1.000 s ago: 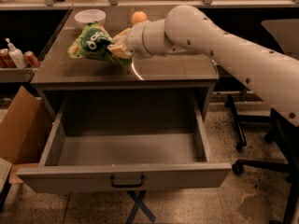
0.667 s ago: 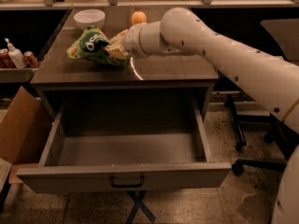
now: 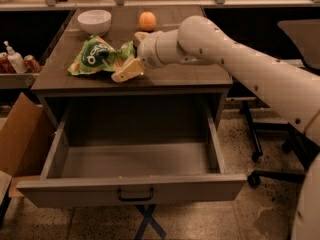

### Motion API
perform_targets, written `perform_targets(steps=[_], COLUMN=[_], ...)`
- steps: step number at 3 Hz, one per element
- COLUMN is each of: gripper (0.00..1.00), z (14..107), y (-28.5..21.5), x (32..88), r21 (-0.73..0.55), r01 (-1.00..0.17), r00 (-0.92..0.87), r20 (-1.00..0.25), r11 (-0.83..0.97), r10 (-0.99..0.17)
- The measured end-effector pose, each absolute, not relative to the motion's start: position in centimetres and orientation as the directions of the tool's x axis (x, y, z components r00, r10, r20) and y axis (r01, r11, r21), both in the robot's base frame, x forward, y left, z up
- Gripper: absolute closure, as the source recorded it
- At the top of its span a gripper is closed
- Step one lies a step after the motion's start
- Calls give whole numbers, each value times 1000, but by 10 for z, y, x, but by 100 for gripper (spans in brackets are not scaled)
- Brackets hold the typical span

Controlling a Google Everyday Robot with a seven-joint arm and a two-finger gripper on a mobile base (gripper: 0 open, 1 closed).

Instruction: Pick green rice chip bag from top drawer and place on counter

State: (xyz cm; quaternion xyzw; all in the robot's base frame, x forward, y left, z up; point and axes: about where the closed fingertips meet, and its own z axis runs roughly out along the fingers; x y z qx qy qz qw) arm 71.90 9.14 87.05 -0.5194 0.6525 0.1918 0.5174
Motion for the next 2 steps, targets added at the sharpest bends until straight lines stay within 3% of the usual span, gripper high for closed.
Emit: perform_targets(steps=[2], gripper=[0], z=[872], y=[24], x=[681], r21=[-312], r01=[-848], r00=[56], r20=[-856], r11=[429], r10=[-513])
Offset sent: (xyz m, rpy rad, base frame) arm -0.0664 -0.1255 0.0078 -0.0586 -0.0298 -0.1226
